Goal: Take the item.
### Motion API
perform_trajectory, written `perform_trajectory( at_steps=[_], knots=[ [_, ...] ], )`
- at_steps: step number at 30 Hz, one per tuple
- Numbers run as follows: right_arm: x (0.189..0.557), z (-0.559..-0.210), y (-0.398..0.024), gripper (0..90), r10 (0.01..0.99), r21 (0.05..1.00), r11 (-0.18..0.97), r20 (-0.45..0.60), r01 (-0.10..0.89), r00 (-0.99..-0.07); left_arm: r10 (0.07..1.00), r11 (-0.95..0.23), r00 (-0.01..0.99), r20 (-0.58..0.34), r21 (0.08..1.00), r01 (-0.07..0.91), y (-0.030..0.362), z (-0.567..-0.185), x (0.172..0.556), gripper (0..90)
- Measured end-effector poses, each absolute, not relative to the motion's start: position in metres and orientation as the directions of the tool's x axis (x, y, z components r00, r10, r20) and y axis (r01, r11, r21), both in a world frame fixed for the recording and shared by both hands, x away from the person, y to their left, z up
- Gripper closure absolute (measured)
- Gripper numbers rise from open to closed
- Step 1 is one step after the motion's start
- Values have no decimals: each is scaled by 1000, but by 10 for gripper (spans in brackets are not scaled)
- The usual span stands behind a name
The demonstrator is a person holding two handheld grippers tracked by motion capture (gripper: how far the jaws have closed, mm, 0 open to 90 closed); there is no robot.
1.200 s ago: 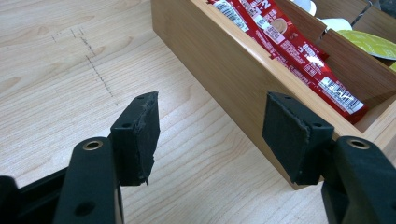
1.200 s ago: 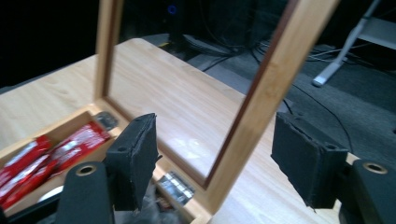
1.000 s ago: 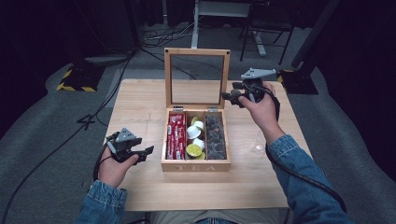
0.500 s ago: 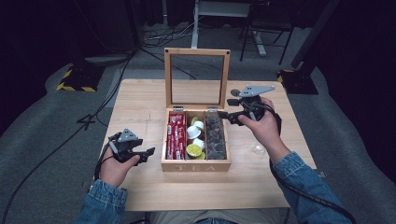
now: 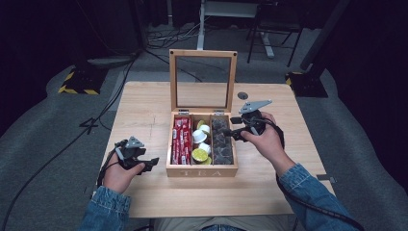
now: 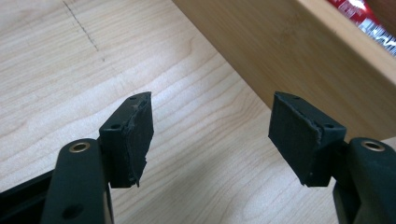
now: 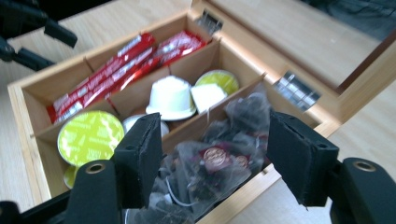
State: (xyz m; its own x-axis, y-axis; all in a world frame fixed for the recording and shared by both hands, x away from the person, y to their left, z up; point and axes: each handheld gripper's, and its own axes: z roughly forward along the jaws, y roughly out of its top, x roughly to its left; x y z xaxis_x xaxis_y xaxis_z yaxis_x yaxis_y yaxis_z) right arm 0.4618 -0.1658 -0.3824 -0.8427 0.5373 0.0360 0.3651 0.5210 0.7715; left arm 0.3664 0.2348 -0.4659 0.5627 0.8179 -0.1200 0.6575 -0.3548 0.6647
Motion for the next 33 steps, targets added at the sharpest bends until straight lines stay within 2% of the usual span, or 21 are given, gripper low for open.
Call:
perform_trajectory(
  at_steps=[7,16,22,31,33],
  knots=[
    [463,-404,-155,380,514,723,584,22,368,-858,817,-372,565,-112,647,666,232,-469,367,315],
    [469,-419,-148,511,498,678,645,-23,353,-867,816,-391,572,-89,644,658,231,-468,364,318],
    [474,-425,-143,547,489,650,678,-50,344,-871,819,-382,565,-99,640,667,234,-472,359,324],
    [476,-428,-140,739,484,639,689,-56,341,-873,823,-379,557,-112,623,684,239,-477,359,325],
    [476,-427,-140,741,485,642,685,-50,344,-873,823,-379,557,-113,620,686,238,-479,359,325]
  ],
)
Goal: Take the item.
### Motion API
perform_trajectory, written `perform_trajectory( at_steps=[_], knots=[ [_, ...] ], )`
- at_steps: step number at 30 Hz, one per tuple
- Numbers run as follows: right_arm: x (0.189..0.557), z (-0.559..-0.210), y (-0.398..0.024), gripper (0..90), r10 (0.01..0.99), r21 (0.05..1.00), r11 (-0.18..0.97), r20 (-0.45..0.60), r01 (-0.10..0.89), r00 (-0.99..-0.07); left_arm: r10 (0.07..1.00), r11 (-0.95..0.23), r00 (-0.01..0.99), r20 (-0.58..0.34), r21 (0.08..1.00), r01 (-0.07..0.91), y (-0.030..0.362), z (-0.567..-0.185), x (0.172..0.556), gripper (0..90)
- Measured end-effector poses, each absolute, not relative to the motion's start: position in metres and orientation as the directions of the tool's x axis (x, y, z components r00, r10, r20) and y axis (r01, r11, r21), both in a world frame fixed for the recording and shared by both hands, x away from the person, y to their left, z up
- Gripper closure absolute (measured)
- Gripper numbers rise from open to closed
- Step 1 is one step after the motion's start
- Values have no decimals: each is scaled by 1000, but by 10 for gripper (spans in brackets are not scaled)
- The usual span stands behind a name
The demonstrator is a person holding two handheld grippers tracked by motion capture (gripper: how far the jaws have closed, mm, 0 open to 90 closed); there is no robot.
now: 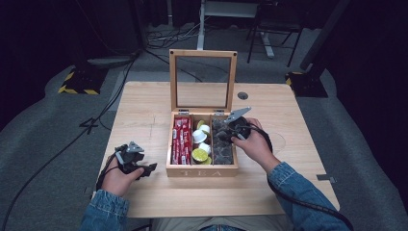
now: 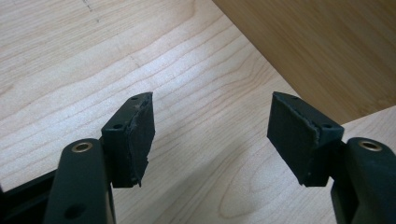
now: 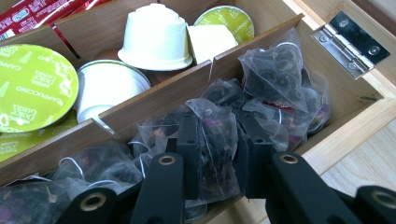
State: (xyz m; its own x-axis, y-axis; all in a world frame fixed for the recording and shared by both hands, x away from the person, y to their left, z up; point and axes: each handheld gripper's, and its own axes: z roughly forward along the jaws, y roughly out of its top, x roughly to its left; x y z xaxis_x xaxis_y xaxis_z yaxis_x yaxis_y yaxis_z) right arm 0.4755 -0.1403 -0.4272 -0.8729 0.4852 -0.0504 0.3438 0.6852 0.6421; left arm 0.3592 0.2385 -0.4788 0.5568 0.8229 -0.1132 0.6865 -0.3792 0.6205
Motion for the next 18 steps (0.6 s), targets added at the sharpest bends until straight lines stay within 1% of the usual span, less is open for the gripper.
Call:
perform_trajectory(
  at_steps=[4,11,18],
  knots=[
    [475,-426,-142,745,492,653,671,-37,352,-870,825,-376,552,-119,615,694,240,-483,361,325],
    [475,-419,-147,746,501,698,624,-13,351,-865,826,-372,549,-128,607,702,241,-488,363,324],
    [471,-409,-150,745,499,736,583,10,344,-867,826,-364,549,-128,622,693,242,-490,364,319]
  ],
)
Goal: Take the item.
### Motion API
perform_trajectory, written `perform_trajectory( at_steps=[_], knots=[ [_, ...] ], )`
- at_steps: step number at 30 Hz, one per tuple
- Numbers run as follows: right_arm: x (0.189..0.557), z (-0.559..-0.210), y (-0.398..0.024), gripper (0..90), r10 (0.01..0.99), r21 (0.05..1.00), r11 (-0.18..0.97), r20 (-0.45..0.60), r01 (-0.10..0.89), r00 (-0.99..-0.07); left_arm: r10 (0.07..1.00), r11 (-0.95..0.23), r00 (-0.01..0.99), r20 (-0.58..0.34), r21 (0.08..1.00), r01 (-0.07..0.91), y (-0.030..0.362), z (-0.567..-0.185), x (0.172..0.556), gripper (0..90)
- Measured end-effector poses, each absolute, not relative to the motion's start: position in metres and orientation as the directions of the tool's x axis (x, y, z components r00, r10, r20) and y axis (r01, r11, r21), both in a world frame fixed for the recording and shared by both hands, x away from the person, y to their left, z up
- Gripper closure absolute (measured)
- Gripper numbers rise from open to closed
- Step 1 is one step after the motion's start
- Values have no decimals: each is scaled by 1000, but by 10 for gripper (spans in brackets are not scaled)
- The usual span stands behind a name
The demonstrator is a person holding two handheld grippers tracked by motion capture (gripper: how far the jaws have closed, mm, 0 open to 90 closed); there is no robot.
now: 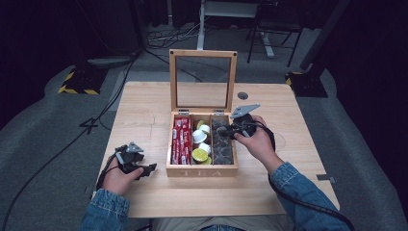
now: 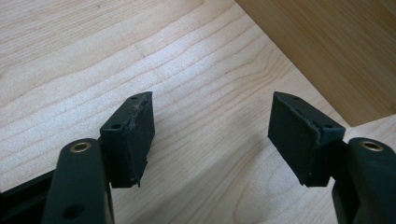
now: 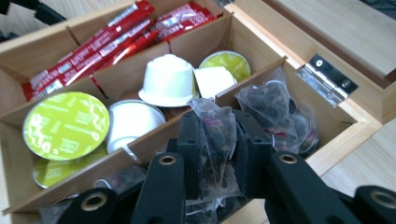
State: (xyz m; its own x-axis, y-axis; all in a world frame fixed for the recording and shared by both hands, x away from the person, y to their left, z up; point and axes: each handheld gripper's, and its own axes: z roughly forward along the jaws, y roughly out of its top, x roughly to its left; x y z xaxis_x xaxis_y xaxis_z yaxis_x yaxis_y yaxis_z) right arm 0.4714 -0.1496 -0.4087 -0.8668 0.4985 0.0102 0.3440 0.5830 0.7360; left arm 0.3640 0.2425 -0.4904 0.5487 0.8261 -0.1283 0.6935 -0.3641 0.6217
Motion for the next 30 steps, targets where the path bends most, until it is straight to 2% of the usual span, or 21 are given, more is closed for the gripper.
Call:
perform_trajectory(
  at_steps=[15,30],
  knots=[
    [463,-383,-160,744,503,790,527,7,313,-864,814,-380,573,-92,662,646,245,-496,367,275],
    [455,-359,-199,743,552,813,481,10,328,-834,802,-419,597,-22,693,587,249,-503,374,198]
  ],
)
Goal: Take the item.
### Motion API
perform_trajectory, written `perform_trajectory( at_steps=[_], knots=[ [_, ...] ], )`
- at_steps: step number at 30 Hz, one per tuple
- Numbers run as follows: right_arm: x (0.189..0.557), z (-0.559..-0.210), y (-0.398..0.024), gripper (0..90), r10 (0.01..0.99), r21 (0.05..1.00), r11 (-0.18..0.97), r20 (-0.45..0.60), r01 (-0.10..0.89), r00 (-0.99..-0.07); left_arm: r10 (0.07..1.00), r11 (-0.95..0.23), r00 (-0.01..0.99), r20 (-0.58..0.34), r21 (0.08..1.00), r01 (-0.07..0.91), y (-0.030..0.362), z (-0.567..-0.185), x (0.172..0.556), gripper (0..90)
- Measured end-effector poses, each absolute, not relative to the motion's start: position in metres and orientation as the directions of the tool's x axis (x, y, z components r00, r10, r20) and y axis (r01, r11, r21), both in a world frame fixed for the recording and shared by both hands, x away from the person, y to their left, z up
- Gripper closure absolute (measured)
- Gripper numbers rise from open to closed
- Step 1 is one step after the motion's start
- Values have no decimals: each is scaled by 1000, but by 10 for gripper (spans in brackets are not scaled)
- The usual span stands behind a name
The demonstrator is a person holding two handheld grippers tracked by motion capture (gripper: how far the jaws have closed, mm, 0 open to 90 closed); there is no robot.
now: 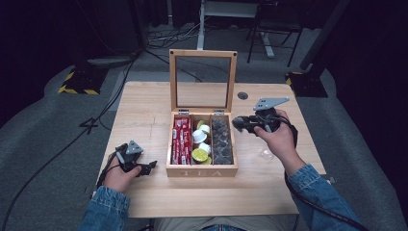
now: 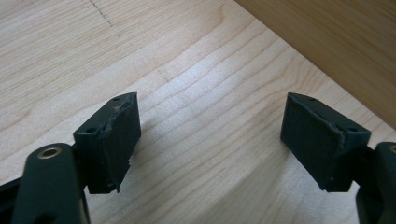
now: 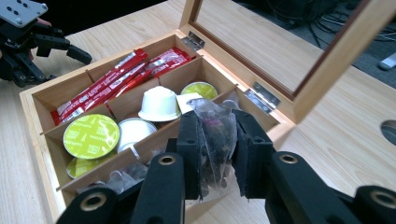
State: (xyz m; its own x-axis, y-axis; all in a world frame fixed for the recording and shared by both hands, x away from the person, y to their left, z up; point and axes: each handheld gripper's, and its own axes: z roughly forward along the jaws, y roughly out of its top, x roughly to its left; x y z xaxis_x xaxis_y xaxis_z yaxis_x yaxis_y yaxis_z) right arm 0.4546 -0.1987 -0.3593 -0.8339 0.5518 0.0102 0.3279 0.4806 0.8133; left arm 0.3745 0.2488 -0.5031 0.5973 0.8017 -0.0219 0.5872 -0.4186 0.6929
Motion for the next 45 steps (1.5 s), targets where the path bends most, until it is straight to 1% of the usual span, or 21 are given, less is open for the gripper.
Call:
perform_trajectory(
  at_steps=[10,25,30,45],
  knots=[
    [448,-350,-223,742,582,819,459,15,344,-813,796,-428,604,-19,688,586,250,-504,378,153],
    [437,-342,-274,741,652,817,424,26,392,-758,797,-429,604,-17,689,585,249,-504,378,152],
    [434,-345,-290,740,677,808,418,29,415,-736,798,-428,603,-16,689,585,249,-504,378,153],
    [429,-361,-319,739,727,765,418,42,490,-685,798,-428,602,-15,689,585,249,-504,378,153]
  ],
)
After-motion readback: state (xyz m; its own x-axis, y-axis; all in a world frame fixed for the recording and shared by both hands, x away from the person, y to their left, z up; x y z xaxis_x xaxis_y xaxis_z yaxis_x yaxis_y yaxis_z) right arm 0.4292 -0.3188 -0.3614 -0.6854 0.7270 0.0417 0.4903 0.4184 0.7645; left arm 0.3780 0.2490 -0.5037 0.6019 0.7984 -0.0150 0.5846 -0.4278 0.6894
